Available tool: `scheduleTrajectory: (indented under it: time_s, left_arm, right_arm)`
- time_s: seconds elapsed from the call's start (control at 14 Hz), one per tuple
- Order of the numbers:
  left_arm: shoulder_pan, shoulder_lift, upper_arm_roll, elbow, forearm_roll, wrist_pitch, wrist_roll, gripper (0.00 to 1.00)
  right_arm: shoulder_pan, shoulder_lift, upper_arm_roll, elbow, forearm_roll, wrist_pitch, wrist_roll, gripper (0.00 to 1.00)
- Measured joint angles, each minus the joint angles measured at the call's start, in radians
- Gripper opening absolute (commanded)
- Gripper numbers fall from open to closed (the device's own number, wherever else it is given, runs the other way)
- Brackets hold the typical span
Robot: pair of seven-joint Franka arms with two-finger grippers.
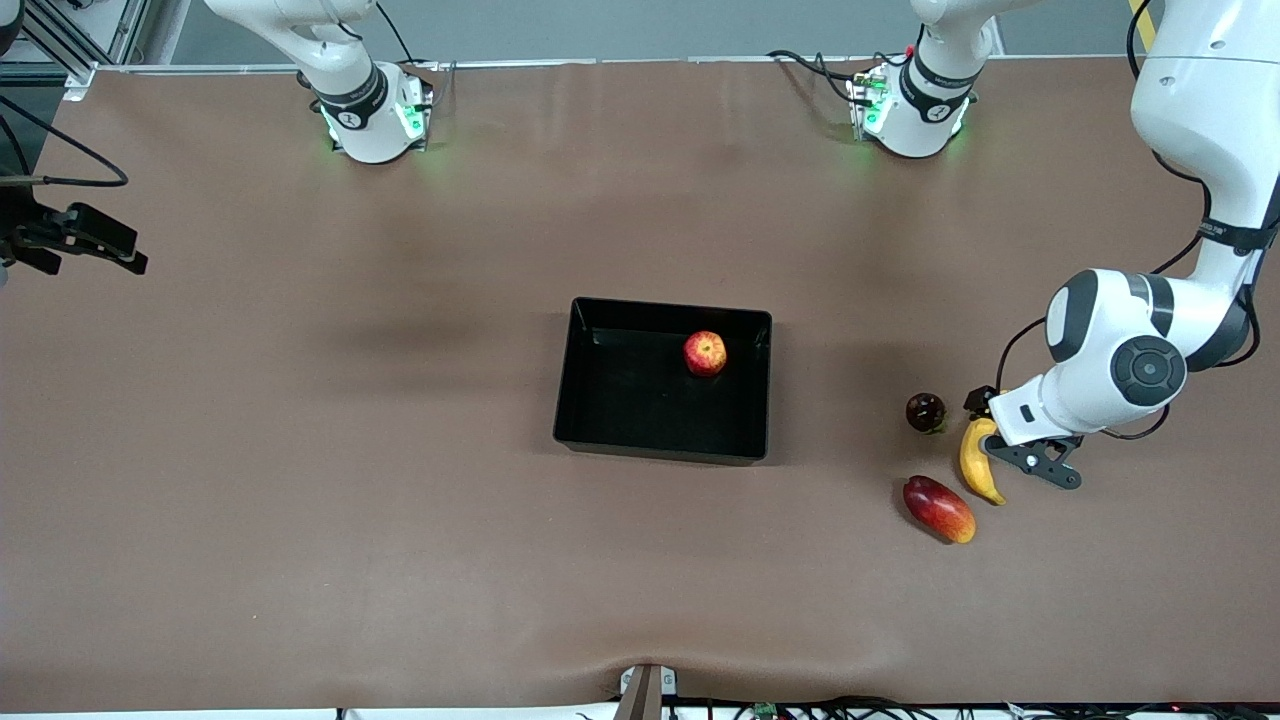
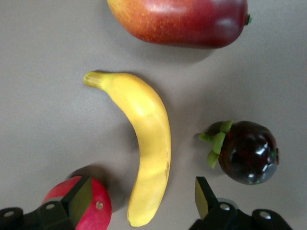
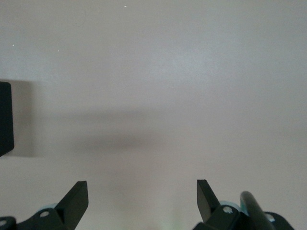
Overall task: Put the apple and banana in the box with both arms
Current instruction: 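Close the left gripper around the middle of the banana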
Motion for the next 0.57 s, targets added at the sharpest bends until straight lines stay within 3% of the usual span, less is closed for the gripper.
scheduleTrajectory:
  time_s: [0.43, 0.57]
  left_arm:
    - [0.033, 0.076, 0.0, -0.013, 0.0, 0.099, 0.007, 0.77]
    - [0.04, 0.099, 0.0, -0.013, 0.0, 0.117, 0.007, 0.59]
  right_arm:
    - [0.0, 0.0, 0.0, 0.0, 0.0, 0.0, 0.0, 1.0]
    - [0.0, 0.0, 0.0, 0.0, 0.0, 0.0, 0.0, 1.0]
